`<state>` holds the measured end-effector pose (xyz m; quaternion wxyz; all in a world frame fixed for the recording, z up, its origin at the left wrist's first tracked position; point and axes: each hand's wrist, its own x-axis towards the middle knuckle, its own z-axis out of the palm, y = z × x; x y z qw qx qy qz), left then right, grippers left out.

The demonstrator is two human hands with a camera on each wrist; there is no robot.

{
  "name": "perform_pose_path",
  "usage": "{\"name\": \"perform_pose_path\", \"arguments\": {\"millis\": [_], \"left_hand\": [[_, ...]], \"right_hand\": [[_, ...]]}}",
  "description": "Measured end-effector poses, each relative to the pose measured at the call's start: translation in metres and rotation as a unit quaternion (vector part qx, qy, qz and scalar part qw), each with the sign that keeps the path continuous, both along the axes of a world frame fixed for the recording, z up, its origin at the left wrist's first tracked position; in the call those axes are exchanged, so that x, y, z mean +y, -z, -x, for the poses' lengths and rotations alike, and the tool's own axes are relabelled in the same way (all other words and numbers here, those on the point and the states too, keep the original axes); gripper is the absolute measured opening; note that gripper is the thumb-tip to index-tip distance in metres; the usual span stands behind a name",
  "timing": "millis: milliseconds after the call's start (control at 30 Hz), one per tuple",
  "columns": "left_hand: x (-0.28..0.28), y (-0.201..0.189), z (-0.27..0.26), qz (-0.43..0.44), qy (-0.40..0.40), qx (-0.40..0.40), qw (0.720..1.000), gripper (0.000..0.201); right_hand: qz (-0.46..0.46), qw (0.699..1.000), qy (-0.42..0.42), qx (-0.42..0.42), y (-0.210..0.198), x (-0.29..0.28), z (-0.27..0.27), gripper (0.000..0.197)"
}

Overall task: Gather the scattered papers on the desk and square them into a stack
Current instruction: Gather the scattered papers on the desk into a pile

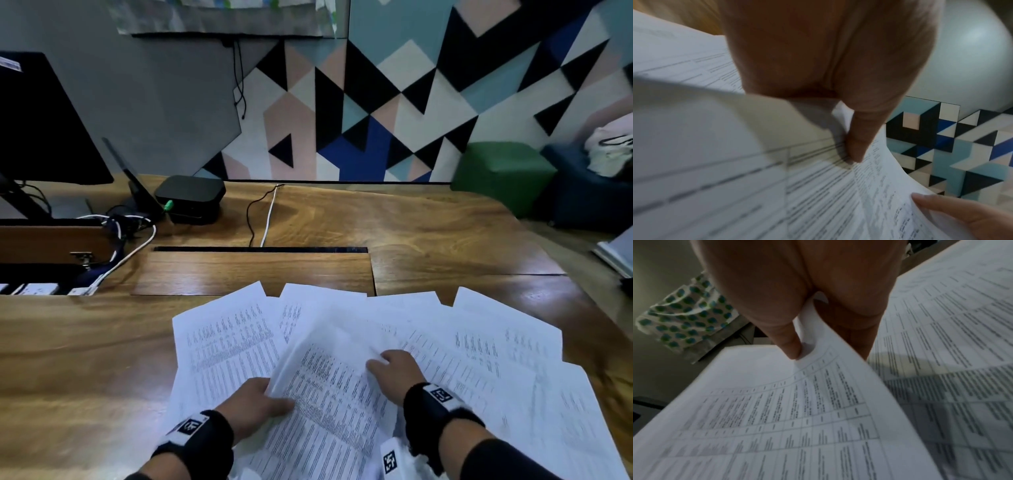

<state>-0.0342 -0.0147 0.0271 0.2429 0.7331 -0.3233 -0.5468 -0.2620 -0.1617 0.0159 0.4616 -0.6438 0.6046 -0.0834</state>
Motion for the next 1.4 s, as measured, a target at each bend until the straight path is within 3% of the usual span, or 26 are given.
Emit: {"name": "perform_pose_path", "arguments": {"millis": [133,200,300,367,433,567,700,767,867,900,1067,1167,1233,1300,1333,1400], "left_hand": [[0.003,-0.003,-0.014,0.031,-0.080,0.050,0.995,0.018],[0.010,-0.001,-0.030,0.044,-0.182,0.057,0.981,0.016],[0.026,0.011,-0.057,0.022,-0.292,-0.043,0.955,0.017],[0.035,0.018,-0.070,-0.021,-0.286,-0.157,0.945,0.030],[0.038,0.026,-0.083,-0.085,-0.227,-0.263,0.934,0.038],[0.032,0.055,-0.101,-0.127,-0.202,-0.325,0.915,0.038],[0.020,0.054,-0.099,-0.139,-0.198,-0.345,0.907,0.022],[0.019,0.058,-0.099,-0.135,-0.198,-0.348,0.906,0.022],[0.023,0.055,-0.094,-0.120,-0.198,-0.352,0.907,0.021],[0.024,0.050,-0.089,-0.104,-0.204,-0.351,0.908,0.017],[0.029,0.050,-0.078,-0.016,-0.234,-0.311,0.921,0.008],[0.032,0.050,-0.073,0.014,-0.227,-0.295,0.928,0.005],[0.033,0.048,-0.071,0.026,-0.224,-0.297,0.928,0.011],[0.034,0.047,-0.072,0.025,-0.218,-0.300,0.928,0.008],[0.034,0.047,-0.072,0.025,-0.217,-0.299,0.929,0.007],[0.036,0.045,-0.071,0.026,-0.217,-0.295,0.930,0.007]], "right_hand": [[-0.005,0.989,0.137,-0.063,-0.007,0.003,0.024,0.047],[0.011,0.983,0.181,-0.016,-0.004,0.002,0.050,0.038],[-0.036,0.955,0.255,0.148,0.007,0.006,0.092,0.086],[-0.068,0.929,0.273,0.240,0.012,0.015,0.110,0.100],[-0.083,0.911,0.280,0.292,0.017,0.023,0.114,0.105],[-0.099,0.897,0.258,0.345,0.021,0.028,0.107,0.112],[-0.124,0.912,0.248,0.303,0.024,0.021,0.102,0.099],[-0.108,0.923,0.270,0.252,0.019,0.022,0.097,0.074],[-0.028,0.955,0.272,0.113,0.009,0.025,0.082,0.022],[-0.015,0.960,0.270,0.068,0.007,0.027,0.077,0.014],[-0.042,0.959,0.269,-0.082,-0.005,0.032,0.049,0.013],[-0.153,0.942,0.266,-0.137,0.001,0.039,0.024,0.062],[-0.190,0.937,0.241,-0.164,0.021,0.043,0.006,0.078],[-0.206,0.945,0.204,-0.151,0.046,0.045,-0.010,0.108],[-0.209,0.946,0.196,-0.150,0.050,0.047,-0.016,0.110],[-0.202,0.954,0.184,-0.123,0.040,0.054,-0.029,0.067]]}}
